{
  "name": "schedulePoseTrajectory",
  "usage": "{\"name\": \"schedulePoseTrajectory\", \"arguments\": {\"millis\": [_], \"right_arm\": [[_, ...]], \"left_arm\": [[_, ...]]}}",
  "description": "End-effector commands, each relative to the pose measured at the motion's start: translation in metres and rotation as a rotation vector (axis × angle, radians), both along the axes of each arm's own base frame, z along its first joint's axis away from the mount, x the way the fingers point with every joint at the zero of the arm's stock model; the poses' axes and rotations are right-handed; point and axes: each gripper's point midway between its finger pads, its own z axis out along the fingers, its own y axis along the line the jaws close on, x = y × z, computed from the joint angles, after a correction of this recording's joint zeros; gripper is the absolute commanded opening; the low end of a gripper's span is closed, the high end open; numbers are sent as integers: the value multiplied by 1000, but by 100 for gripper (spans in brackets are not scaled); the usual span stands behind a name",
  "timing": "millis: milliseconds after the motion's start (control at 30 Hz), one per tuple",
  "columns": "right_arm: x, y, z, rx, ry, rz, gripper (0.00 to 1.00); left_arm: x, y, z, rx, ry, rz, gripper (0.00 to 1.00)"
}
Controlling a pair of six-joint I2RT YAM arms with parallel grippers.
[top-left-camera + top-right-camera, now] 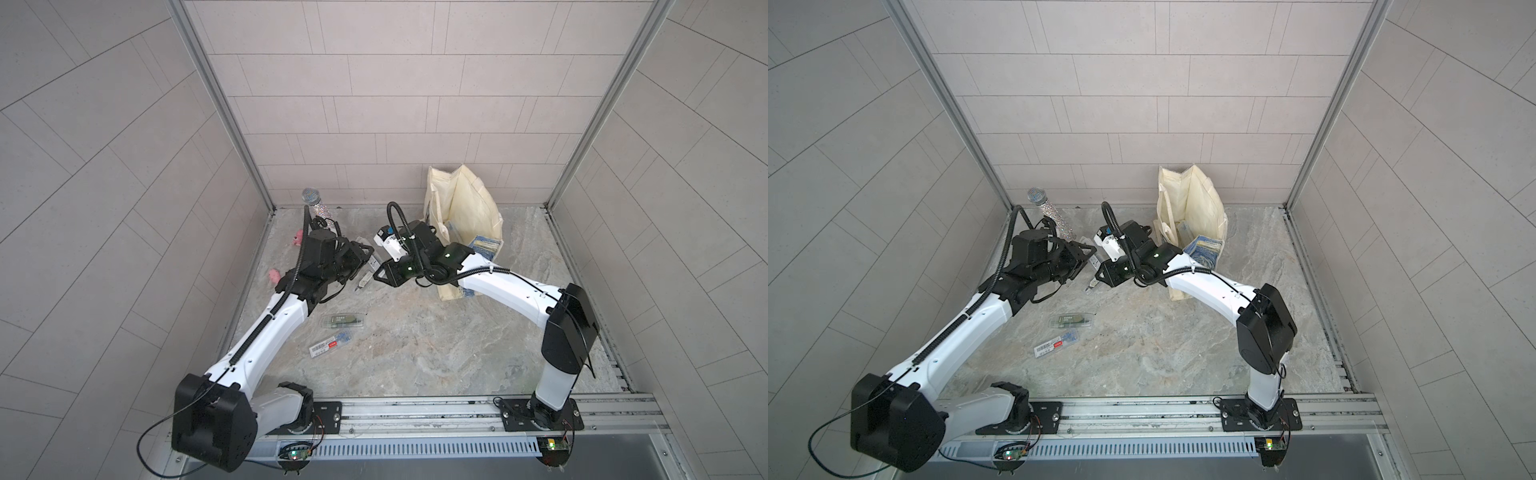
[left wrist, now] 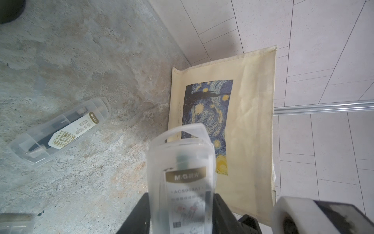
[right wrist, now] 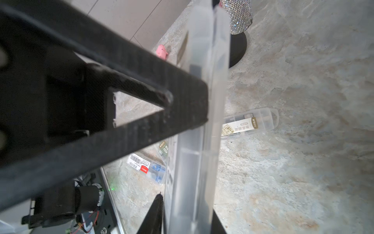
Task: Put the compass set into the canvas bag
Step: Place the compass set in the canvas bag.
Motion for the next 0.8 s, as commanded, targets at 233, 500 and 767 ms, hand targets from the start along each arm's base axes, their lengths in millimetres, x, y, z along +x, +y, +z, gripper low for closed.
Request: {"name": "schedulePoseTrajectory", "arguments": {"millis": [233, 500, 767], "right_arm": [[-4, 1, 12, -2, -53, 25, 12], [-10, -16, 27, -39, -96, 11, 10], [-19, -42, 43, -75, -142, -7, 8]], "left_arm": [[0, 0, -15, 19, 27, 1, 45], [-11, 33, -9, 267, 43, 37, 78], [-17, 65, 19, 348, -53, 122, 81]]}}
